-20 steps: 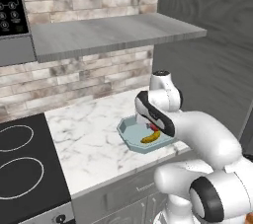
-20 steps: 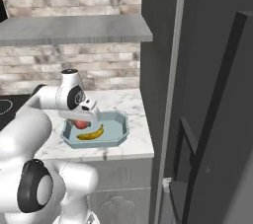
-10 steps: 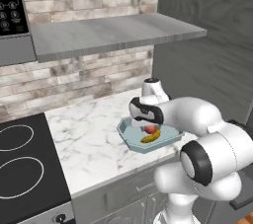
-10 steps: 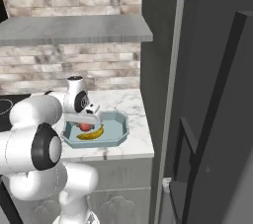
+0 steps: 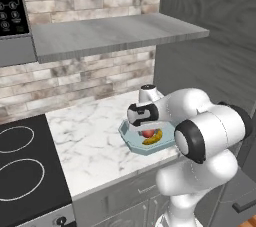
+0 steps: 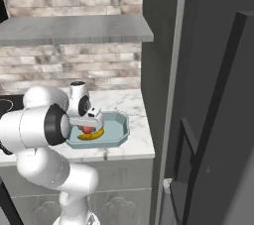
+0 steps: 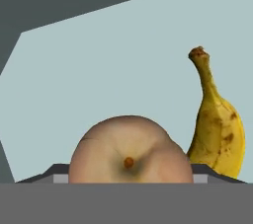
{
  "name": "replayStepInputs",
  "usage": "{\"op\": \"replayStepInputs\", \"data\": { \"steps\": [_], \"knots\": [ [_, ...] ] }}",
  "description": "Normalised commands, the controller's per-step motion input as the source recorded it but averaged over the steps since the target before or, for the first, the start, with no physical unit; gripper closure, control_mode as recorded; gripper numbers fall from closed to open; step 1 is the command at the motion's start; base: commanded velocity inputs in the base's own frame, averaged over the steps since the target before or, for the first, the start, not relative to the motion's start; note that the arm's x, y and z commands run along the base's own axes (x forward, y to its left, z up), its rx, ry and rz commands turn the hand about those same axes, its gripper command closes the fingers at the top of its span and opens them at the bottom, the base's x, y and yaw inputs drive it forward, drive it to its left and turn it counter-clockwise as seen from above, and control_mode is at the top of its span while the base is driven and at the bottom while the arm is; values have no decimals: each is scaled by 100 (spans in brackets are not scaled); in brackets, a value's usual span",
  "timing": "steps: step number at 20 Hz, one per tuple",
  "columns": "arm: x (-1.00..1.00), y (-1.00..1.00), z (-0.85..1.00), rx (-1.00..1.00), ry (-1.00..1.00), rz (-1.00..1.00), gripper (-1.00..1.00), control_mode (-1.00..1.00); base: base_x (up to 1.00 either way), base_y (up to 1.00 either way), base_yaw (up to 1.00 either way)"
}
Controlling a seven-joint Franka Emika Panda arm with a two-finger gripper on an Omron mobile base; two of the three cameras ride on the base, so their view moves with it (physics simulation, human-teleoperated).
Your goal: Pick the peach and banana from the fridge and place them inside the tupperware on the counter.
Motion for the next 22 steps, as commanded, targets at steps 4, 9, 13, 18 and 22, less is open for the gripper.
{"op": "replayStepInputs", "data": {
  "steps": [4, 9, 13, 18, 22],
  "knots": [
    [0, 0, -23, 0, 0, 0, -100, -100, 0, 0, 0],
    [0, 0, -8, 0, 0, 0, -100, -100, 0, 0, 0],
    [-18, 0, 1, 0, 0, -1, -100, -100, 0, 0, 0],
    [-56, 0, 25, 0, -4, -1, -100, -100, 0, 0, 0],
    [-70, 0, 41, 0, -19, 0, -100, -100, 0, 0, 0]
  ]
}}
